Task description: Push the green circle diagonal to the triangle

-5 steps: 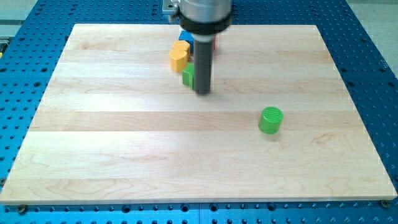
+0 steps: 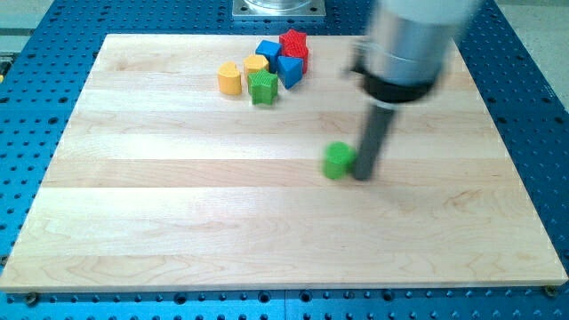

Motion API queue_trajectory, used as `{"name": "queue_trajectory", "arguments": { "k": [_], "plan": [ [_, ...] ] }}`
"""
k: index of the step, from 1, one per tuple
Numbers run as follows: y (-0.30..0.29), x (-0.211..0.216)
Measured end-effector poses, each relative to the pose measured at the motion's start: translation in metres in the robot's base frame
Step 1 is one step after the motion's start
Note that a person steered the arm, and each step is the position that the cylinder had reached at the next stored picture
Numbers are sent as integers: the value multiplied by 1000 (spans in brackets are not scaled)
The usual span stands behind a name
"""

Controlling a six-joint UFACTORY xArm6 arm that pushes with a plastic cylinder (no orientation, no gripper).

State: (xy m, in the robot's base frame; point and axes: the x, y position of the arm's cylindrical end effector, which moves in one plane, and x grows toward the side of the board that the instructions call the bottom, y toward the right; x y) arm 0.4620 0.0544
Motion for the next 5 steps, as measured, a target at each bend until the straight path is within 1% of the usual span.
{"name": "queue_trajectory", "arguments": {
  "k": [1, 2, 3, 4, 5],
  "plan": [
    [33, 34],
    [-62, 36],
    [-64, -46],
    [-84, 27],
    [-173, 7]
  ]
}}
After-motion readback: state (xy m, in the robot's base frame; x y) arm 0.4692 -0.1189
